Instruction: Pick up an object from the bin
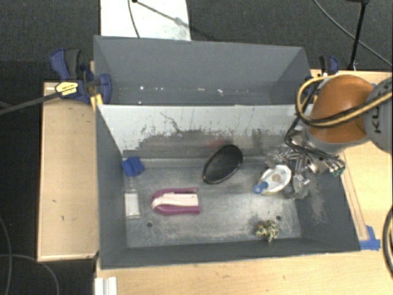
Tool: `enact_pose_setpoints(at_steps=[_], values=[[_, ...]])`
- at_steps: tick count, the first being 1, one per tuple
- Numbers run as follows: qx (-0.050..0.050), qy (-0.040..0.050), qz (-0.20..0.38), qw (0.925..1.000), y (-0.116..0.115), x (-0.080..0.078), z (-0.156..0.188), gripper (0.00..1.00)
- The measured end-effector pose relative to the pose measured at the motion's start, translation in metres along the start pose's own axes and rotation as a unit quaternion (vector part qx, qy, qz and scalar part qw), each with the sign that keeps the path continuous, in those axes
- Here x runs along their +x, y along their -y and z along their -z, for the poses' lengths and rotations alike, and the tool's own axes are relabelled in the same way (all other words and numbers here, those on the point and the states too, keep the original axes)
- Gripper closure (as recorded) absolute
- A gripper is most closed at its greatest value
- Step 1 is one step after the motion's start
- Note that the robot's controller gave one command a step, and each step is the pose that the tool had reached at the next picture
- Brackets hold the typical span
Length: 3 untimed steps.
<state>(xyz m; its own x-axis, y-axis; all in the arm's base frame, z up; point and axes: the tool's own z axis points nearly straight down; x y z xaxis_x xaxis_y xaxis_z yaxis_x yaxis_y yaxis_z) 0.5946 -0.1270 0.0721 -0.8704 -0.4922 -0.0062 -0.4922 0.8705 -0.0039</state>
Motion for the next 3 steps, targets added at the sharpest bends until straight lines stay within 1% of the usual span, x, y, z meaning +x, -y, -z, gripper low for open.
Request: enact_pose_setpoints(at_steps=[1,2,3], values=[[-0.008,0.0034,0.246,0.9692,0.000,0.002,0.000,0.00],[-0.003,0.0038,0.244,0.9698,0.005,0.002,0.003,1.00],[0.001,0.0009,0.239,0.9711,0.006,-0.001,0.093,1.00]])
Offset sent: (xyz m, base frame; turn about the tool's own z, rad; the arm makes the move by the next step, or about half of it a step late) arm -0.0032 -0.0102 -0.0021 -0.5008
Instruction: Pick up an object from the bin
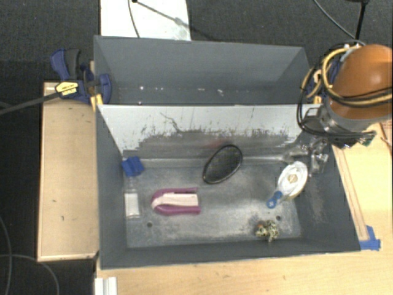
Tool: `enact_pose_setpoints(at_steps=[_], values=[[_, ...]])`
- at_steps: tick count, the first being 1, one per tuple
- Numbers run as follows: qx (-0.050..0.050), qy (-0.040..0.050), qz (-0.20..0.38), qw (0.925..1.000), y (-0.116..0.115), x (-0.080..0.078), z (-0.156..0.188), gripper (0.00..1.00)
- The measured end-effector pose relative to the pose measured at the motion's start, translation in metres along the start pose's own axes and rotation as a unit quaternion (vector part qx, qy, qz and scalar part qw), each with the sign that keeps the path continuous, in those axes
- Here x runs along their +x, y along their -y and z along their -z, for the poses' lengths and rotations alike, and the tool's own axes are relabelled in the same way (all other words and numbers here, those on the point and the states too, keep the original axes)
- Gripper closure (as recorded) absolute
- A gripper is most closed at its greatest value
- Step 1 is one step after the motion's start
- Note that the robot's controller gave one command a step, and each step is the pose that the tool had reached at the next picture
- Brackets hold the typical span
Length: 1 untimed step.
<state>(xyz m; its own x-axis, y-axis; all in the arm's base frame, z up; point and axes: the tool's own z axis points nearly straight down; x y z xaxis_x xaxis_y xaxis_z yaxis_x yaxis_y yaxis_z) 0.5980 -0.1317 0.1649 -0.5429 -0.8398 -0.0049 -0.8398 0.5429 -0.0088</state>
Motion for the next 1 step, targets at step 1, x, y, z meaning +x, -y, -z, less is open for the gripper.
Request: enact_pose_setpoints(at_steps=[1], values=[[-0.002,-0.0004,-0.006,1.0000,0.0013,-0.0010,0.0228,1.00]])
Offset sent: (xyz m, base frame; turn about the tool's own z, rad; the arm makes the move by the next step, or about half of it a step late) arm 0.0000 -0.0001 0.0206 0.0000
